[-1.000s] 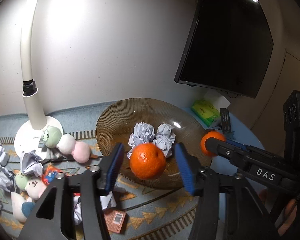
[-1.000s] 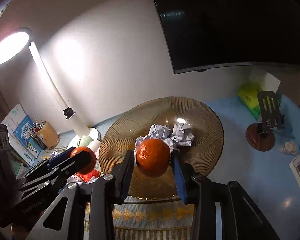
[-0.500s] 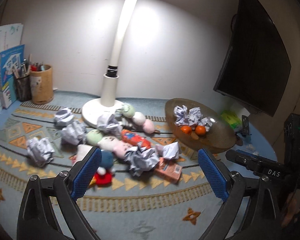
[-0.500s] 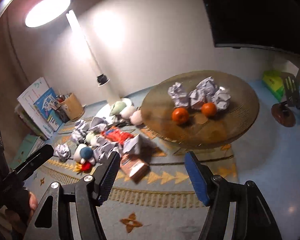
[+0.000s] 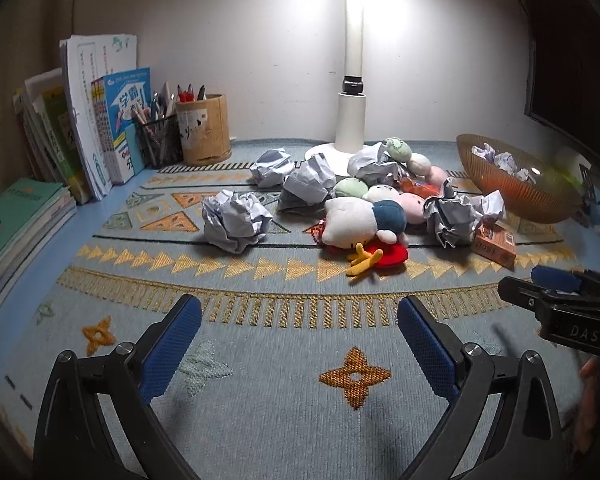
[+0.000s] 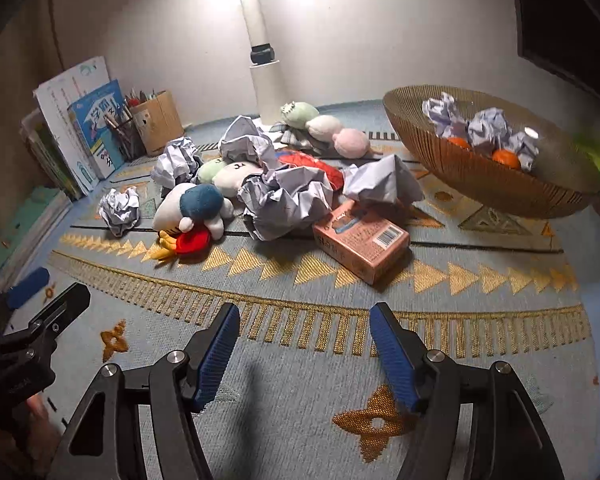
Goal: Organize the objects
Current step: 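Withdraw both tools from the bowl back toward the pile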
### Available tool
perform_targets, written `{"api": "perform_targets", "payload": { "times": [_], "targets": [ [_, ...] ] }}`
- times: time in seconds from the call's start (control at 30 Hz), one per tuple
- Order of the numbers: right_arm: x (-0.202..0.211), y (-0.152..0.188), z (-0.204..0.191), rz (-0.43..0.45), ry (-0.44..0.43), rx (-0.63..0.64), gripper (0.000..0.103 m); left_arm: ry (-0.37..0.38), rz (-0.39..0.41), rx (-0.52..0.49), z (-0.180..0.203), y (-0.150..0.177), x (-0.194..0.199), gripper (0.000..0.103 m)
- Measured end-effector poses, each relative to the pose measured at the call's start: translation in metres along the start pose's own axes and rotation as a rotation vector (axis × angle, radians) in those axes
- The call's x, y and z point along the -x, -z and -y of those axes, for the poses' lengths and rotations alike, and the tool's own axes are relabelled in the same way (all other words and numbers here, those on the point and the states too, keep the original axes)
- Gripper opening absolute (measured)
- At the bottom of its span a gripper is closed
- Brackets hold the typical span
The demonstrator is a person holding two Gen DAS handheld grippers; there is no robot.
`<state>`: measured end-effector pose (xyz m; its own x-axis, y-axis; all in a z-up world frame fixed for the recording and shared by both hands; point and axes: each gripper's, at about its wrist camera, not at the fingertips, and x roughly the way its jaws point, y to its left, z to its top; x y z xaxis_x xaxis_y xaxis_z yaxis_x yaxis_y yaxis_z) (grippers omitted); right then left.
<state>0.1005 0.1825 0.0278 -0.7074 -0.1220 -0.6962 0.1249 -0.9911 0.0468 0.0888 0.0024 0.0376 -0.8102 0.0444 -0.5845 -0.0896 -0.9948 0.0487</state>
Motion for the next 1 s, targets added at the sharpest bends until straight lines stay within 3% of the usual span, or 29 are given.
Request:
{"api": "perform_targets", "payload": {
  "times": [0.1, 0.2, 0.43, 0.53, 1.0],
  "targets": [
    [0.003, 0.003, -0.015, 0.014, 0.032, 0.092, 0.081, -0.041, 0.014, -0.111, 0.020, 0.003, 0.004, 0.099],
    [0.007, 0.003, -0.012, 0.037, 0.033, 0.082, 0.090, -0.053, 0.018, -0.149, 0.027, 0.004, 0.005, 0.099],
    [0.003, 0.001, -0.006, 0.007, 0.013, 0.047, 0.090, -0.003, -0.072, -0.071, 0.011, 0.000, -0.010, 0.099],
    [0.001, 0.001, -0.010, -0.001, 0.017, 0.062, 0.090, 0.013, -0.075, -0.061, 0.009, 0.000, -0.010, 0.099],
    [-0.003, 0.000, -0.008, -0.025, 0.021, 0.059, 0.091, -0.016, -0.113, -0.121, 0.019, 0.001, -0.017, 0.099]
  ]
}}
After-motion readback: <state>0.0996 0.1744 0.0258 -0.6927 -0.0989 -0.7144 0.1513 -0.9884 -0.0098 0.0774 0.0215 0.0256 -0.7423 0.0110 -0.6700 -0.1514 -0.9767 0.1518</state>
